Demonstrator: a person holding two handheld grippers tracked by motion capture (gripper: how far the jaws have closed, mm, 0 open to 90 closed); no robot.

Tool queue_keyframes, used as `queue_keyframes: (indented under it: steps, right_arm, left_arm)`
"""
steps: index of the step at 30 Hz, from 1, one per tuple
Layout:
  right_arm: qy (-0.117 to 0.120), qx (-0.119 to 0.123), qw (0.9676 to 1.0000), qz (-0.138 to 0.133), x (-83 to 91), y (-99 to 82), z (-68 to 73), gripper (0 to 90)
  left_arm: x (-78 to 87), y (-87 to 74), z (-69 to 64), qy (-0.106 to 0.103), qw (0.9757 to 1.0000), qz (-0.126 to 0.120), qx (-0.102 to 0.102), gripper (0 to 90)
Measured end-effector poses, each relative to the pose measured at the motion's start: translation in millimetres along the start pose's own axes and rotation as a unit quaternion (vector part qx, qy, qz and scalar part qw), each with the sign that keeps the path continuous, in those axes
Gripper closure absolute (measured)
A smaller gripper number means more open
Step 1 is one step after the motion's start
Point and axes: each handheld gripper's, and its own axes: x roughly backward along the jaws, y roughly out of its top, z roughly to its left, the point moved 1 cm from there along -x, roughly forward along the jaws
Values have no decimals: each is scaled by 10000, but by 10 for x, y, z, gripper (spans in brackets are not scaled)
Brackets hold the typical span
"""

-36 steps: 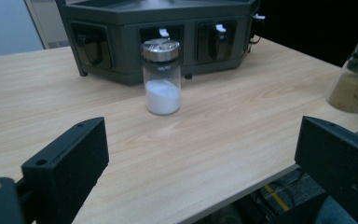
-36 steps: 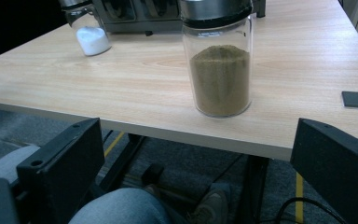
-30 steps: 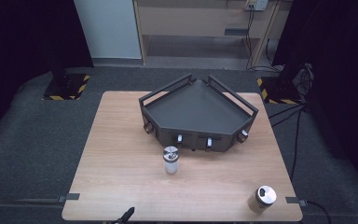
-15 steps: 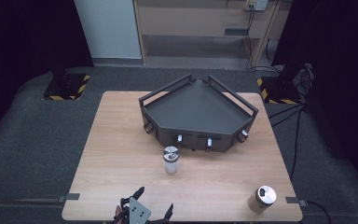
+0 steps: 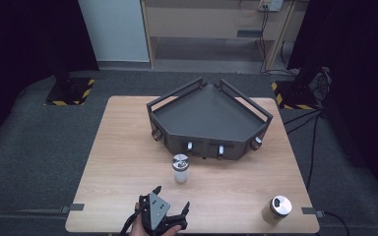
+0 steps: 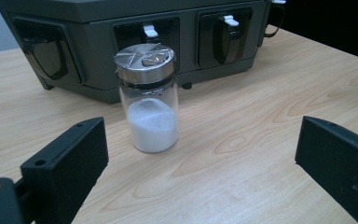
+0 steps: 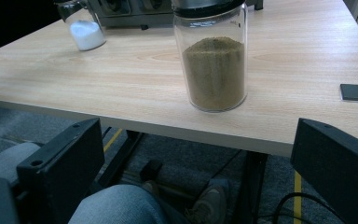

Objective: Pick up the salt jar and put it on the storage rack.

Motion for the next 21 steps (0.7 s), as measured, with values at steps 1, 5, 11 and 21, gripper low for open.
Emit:
queue_keyframes:
  steps: [1,5,11,21]
  right_arm:
    - [4,-5,10000,13,-1,2,-3,32]
    - [-21,-21,10000,22,-9,-1,-8,32]
    - [-2,-25,10000,54,-31,-2,-14,32]
    - [2,-47,9999,99,-50,-6,-26,32]
  left_arm:
    - [-31,7,5,-3,10000,39,0,15]
    - [-117,9,17,7,10000,60,2,15]
    - [-220,20,38,8,10000,75,5,15]
    - [-409,15,73,64,9998,175,68,16]
